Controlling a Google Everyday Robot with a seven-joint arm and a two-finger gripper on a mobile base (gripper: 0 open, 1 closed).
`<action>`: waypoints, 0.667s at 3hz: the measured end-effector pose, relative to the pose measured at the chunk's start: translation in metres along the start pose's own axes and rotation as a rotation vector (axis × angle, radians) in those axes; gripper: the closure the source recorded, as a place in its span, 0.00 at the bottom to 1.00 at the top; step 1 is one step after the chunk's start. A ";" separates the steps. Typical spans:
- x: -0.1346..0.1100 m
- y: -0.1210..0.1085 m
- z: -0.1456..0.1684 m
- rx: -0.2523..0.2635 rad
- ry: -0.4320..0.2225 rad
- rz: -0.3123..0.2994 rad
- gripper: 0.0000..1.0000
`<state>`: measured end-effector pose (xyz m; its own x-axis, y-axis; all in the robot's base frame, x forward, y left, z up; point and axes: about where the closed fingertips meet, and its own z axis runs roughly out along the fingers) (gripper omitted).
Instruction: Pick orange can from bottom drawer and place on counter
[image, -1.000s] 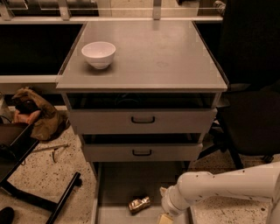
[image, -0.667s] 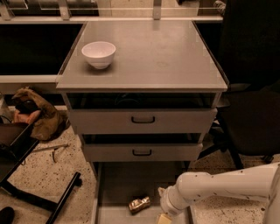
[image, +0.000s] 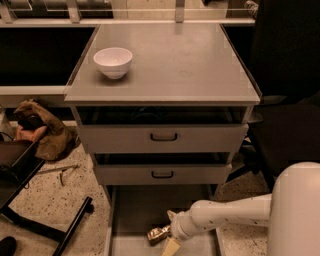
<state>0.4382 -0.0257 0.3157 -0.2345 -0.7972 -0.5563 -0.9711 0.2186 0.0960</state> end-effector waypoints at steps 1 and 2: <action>0.018 -0.012 0.038 0.005 -0.055 0.029 0.00; 0.039 -0.022 0.080 -0.027 -0.096 0.086 0.00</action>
Offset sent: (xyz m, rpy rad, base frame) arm 0.0206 0.0107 -0.1300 0.1528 0.1004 -0.0869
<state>0.4541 -0.0167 0.2256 -0.3128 -0.7184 -0.6213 -0.9487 0.2677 0.1682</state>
